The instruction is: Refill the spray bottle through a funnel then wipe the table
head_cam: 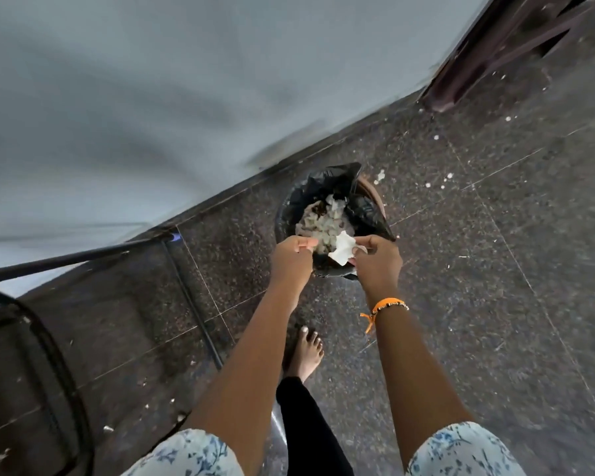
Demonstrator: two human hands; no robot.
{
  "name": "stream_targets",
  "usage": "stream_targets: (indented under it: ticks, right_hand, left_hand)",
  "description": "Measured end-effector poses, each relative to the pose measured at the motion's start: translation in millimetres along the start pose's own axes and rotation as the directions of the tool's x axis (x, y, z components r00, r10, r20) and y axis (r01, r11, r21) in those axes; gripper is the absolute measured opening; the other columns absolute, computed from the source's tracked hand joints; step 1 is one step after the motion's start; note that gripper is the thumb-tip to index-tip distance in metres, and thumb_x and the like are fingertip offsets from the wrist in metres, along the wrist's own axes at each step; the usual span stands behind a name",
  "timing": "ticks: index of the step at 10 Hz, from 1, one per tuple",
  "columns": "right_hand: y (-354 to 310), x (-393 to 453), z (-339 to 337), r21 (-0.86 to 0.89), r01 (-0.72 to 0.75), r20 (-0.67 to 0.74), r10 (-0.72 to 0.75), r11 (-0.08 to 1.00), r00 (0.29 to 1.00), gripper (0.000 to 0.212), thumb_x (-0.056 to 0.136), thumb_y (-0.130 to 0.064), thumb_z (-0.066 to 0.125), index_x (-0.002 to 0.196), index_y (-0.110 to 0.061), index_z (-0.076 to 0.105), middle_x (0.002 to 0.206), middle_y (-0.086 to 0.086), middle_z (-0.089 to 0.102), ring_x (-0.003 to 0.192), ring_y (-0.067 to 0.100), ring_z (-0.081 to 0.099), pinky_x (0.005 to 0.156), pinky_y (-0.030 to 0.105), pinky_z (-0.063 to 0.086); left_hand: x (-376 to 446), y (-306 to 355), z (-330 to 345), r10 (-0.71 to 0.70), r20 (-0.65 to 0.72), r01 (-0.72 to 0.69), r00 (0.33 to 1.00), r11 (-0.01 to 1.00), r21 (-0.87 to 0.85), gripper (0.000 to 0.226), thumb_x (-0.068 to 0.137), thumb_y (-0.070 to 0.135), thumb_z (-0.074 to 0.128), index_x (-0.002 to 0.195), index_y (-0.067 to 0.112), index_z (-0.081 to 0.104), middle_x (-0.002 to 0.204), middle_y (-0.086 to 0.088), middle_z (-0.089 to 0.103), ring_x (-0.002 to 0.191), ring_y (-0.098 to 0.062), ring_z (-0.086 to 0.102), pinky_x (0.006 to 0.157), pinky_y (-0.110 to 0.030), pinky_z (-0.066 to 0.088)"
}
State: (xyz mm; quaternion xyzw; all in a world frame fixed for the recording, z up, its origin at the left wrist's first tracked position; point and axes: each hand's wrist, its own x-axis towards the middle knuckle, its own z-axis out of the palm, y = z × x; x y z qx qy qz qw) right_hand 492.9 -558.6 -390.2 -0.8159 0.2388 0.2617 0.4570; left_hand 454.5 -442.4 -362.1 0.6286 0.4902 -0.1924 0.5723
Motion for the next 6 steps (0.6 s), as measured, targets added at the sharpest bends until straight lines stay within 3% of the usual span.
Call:
stream_targets:
  ticks: [1, 2, 3, 4, 5, 6]
  right_hand:
    - [27.0, 38.4, 19.9, -0.023, -0.021, -0.007, 0.021, 1.000, 1.000, 0.020, 0.085, 0.000, 0.054, 0.083, -0.016, 0.065, 0.102, 0.014, 0.065, 0.091, 0.027, 0.064, 0.079, 0.045, 0.055]
    - [42.2, 65.3, 34.4, -0.039, -0.038, -0.018, 0.037, 0.999, 0.999, 0.021, 0.085, -0.001, 0.052, 0.085, -0.019, 0.064, 0.108, 0.014, 0.062, 0.097, 0.029, 0.062, 0.084, 0.044, 0.053]
    - [50.2, 84.2, 46.1, -0.053, -0.049, 0.035, 0.051, 0.997, 0.998, 0.037, 0.084, 0.003, 0.045, 0.109, -0.015, 0.064, 0.122, 0.012, 0.057, 0.109, 0.027, 0.055, 0.092, 0.043, 0.049]
    - [53.6, 90.8, 46.6, -0.032, -0.091, 0.075, 0.093, 0.995, 0.993, 0.047, 0.086, 0.007, 0.038, 0.124, -0.014, 0.058, 0.117, 0.011, 0.057, 0.099, 0.023, 0.055, 0.091, 0.044, 0.050]
    - [54.3, 85.8, 38.8, 0.011, -0.126, 0.086, 0.125, 0.992, 0.988, 0.041, 0.090, 0.006, 0.038, 0.121, -0.010, 0.059, 0.123, 0.009, 0.056, 0.076, 0.010, 0.057, 0.085, 0.041, 0.054]
    - [49.8, 72.4, 32.2, 0.112, -0.169, 0.138, 0.153, 0.979, 0.978, 0.036, 0.091, 0.006, 0.039, 0.115, -0.007, 0.061, 0.126, 0.006, 0.054, 0.080, 0.007, 0.054, 0.082, 0.032, 0.055]
  left_hand:
    - [39.8, -16.1, 13.8, -0.015, -0.005, 0.015, 1.000, 1.000, 0.001, 0.037, 0.088, -0.004, 0.035, 0.102, 0.010, 0.066, 0.105, -0.008, 0.059, 0.109, -0.027, 0.056, 0.097, -0.045, 0.047]
    - [67.3, -27.8, 27.4, -0.032, 0.014, 0.032, 0.999, 0.999, 0.015, 0.036, 0.088, -0.002, 0.034, 0.098, 0.012, 0.065, 0.095, -0.001, 0.057, 0.104, -0.024, 0.056, 0.097, -0.044, 0.047]
    - [83.8, -34.9, 41.3, -0.087, 0.020, 0.087, 0.996, 0.996, -0.036, 0.032, 0.091, 0.000, 0.035, 0.097, 0.015, 0.063, 0.098, -0.001, 0.059, 0.093, -0.016, 0.055, 0.096, -0.042, 0.049]
    - [88.9, -40.0, 49.6, -0.114, 0.030, 0.116, 0.993, 0.992, -0.059, 0.032, 0.092, 0.001, 0.035, 0.102, 0.015, 0.062, 0.099, 0.000, 0.058, 0.093, -0.015, 0.055, 0.096, -0.041, 0.049]
    - [80.0, -42.4, 50.5, -0.111, 0.054, 0.113, 0.992, 0.992, -0.053, 0.034, 0.093, 0.001, 0.035, 0.113, 0.010, 0.061, 0.102, -0.001, 0.055, 0.101, -0.016, 0.053, 0.098, -0.040, 0.047]
    - [64.1, -39.9, 45.5, -0.119, 0.045, 0.122, 0.992, 0.990, -0.073, 0.033, 0.094, 0.002, 0.037, 0.115, 0.010, 0.060, 0.107, -0.003, 0.056, 0.101, -0.015, 0.053, 0.098, -0.037, 0.047]
